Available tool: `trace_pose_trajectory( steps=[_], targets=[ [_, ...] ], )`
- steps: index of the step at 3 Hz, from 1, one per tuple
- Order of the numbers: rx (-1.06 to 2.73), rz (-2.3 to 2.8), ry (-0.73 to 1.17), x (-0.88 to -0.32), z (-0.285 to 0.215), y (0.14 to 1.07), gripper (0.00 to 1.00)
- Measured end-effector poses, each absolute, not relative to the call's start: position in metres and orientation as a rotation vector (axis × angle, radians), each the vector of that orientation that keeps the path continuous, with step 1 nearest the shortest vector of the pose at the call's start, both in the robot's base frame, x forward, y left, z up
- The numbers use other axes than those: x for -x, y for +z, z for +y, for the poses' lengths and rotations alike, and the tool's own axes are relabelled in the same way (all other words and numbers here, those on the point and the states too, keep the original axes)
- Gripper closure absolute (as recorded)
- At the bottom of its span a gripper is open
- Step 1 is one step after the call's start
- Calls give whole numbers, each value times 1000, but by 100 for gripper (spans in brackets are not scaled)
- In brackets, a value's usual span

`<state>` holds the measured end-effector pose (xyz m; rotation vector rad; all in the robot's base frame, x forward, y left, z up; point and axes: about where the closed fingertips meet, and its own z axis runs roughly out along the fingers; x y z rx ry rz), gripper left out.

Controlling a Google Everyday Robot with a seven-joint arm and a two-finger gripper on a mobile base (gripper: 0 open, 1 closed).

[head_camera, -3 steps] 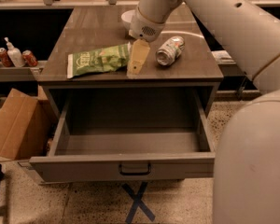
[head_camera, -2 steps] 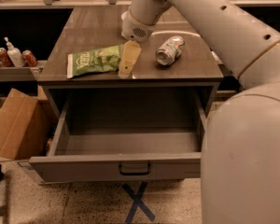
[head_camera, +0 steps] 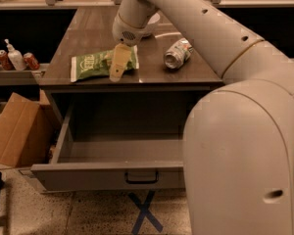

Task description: Place green jalapeno chip bag into top drawer

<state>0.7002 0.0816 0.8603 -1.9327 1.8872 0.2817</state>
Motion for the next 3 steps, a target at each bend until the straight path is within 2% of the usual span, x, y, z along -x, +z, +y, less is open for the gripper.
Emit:
trace_pose_trajectory(
  steps=[1,2,3],
  targets=[
    [1952,1896,307,-708,89,842,5],
    [1960,1912,333,-712,89,826,24],
    [1956,1903,355,-714,89,825,47]
  ],
)
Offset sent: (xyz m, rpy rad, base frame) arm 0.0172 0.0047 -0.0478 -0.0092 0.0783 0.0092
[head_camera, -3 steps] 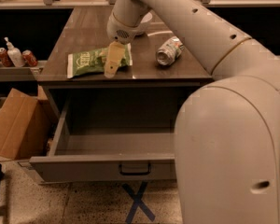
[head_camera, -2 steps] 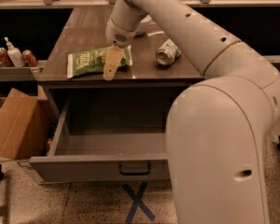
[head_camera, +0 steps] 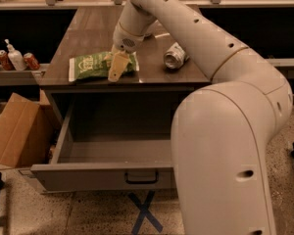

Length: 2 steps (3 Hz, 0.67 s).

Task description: Place green jalapeno chip bag into top drawer

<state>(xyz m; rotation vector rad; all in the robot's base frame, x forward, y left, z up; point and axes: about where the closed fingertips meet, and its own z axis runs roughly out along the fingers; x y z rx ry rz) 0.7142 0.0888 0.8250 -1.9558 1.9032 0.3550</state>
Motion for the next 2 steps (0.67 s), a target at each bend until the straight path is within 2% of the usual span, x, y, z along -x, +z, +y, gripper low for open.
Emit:
trace_pose_trajectory(
  steps=[2],
  targets=[
    [1923,1759,360,-704,75,902,93]
  ],
)
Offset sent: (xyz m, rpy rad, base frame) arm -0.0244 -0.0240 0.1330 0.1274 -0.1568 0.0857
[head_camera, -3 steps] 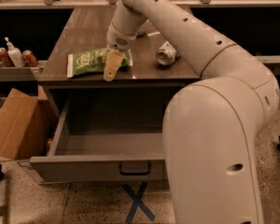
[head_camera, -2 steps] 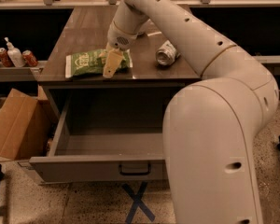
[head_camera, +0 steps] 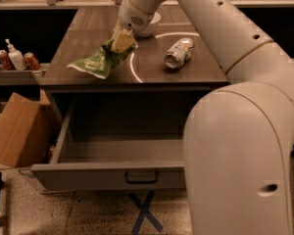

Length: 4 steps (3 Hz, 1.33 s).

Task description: Place green jalapeno chip bag into top drawer

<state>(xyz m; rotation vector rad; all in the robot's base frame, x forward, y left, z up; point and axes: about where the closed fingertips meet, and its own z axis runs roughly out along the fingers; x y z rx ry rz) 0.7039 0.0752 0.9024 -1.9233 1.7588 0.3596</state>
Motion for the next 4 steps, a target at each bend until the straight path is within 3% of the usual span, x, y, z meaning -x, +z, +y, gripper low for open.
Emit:
trace_pose_trajectory(
  steps=[1,2,4],
  targets=[
    [1950,1667,335,-681,75,936,100],
    [2025,1625,374,-639,79,936,100],
    [2167,1676,480,-578,77,865,100]
  ],
)
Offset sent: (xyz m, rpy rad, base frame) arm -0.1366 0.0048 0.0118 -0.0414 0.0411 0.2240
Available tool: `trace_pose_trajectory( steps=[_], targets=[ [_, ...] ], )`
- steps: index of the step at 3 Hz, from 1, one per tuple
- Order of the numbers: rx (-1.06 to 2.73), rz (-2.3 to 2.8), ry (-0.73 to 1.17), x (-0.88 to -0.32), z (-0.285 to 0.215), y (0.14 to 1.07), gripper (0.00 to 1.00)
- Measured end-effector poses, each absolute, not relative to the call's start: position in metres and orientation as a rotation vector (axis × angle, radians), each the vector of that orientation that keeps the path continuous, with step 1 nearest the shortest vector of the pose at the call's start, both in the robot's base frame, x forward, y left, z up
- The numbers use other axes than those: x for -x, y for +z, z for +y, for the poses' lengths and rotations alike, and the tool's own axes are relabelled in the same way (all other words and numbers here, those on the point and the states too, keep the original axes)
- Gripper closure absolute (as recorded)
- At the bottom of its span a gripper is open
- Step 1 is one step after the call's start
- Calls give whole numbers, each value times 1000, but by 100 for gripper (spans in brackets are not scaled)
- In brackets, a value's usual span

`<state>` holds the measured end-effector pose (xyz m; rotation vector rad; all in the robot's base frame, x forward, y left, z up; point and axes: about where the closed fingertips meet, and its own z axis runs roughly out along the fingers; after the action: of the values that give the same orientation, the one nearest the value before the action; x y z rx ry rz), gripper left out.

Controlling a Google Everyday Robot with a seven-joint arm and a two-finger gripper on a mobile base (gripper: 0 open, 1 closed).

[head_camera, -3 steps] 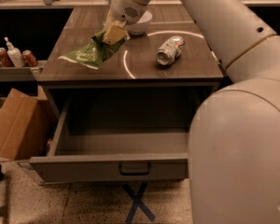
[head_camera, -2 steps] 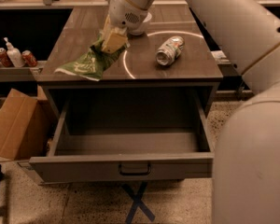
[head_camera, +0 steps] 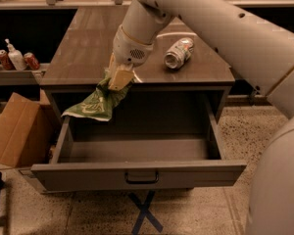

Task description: Place green jalapeno chip bag into top drawer

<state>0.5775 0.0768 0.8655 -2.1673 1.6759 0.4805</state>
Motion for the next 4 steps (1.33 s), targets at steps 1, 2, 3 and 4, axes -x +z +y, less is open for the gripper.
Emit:
trace_pose_trajectory(
  steps=[1,2,3,4],
  targets=[
    [2153,1674,493,-577,76,863,100],
    [2073,1756,530,-559,54,844,100],
    [1956,1871,546,-536,22,821,100],
    [1843,1937,592,-525,-9,792,100]
  ],
)
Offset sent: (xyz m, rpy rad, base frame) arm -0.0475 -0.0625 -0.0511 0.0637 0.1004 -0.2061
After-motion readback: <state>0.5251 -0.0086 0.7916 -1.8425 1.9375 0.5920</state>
